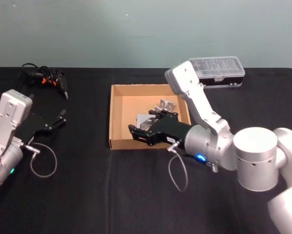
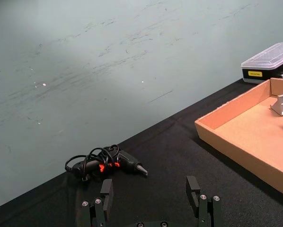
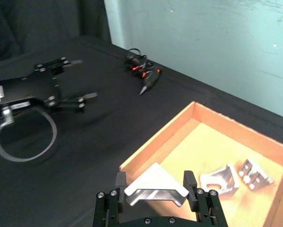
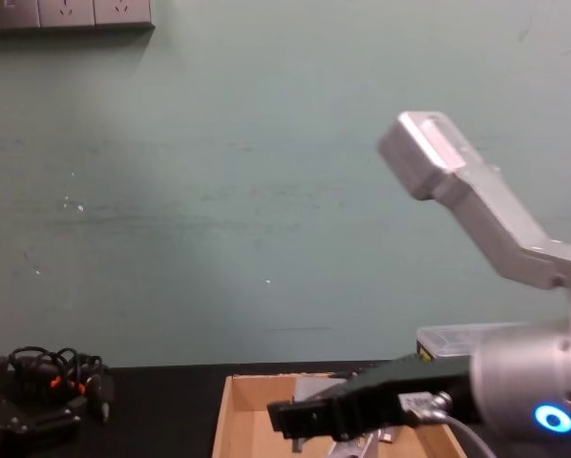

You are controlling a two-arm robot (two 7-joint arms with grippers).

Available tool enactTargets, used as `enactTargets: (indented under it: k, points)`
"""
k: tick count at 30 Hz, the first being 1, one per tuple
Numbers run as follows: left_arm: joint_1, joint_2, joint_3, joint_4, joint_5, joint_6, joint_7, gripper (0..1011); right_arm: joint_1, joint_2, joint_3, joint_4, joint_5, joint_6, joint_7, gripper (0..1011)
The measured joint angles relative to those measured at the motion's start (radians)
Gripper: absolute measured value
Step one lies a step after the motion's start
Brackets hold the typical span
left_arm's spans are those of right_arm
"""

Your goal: Use one hand to pick up the angle iron from the table and place it into the box.

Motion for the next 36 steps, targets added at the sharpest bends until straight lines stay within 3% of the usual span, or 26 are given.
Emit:
enactTargets:
  k: [13,19,36]
  points:
    - [0.000,0.000,0.000,0.000,0.000,0.000,0.000,1011,0.185,-0.128,-0.040,0.313,-0.044,-0.036,-0.020,747]
    - [0.000,0.000,0.000,0.000,0.000,0.000,0.000,1011,0.237,-0.169,-0.043,0.420,-0.063,-0.059,-0.030,747]
    - [0.000,0.000,0.000,0.000,0.000,0.000,0.000,1011,0.307,-0.210,-0.037,0.567,-0.081,-0.083,-0.002,747]
